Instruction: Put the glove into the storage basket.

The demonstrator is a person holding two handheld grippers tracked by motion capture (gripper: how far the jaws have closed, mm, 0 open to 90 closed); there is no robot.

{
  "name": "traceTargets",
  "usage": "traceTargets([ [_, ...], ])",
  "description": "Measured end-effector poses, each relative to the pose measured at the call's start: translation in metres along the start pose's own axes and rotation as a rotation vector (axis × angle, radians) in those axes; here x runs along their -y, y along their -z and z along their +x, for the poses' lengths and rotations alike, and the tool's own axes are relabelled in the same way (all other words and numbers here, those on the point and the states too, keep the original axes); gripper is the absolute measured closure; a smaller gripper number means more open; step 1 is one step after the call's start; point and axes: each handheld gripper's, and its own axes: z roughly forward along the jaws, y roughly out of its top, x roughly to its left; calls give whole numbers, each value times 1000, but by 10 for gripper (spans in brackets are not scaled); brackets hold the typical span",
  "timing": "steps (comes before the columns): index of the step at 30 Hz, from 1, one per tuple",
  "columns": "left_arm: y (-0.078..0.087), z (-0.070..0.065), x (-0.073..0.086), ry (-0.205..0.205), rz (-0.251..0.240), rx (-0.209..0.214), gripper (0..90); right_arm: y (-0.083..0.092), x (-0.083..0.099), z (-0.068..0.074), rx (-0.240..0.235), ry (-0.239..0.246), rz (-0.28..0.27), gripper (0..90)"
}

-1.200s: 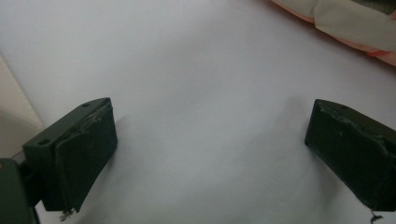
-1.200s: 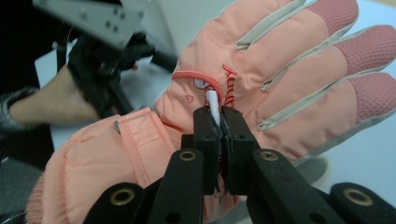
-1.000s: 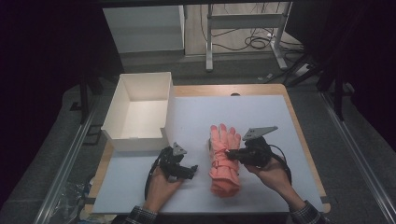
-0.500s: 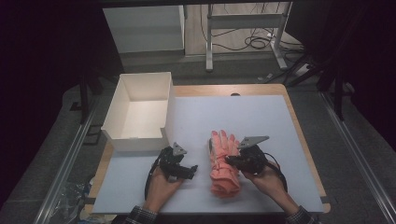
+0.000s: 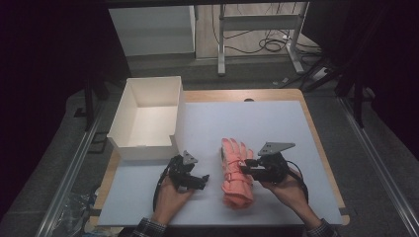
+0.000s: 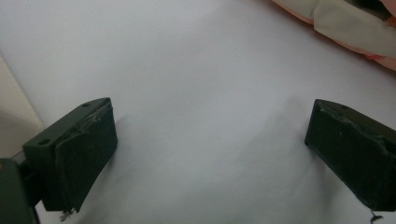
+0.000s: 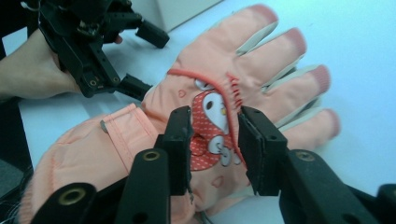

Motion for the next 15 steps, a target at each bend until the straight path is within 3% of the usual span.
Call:
traceTargets([
  [7,0,0,0,-1,-1,-1,22,17,3,-8,49,1,-32,599],
  [15,0,0,-1,1,6,1,22,23,28,-24,98,-39,-24,526],
])
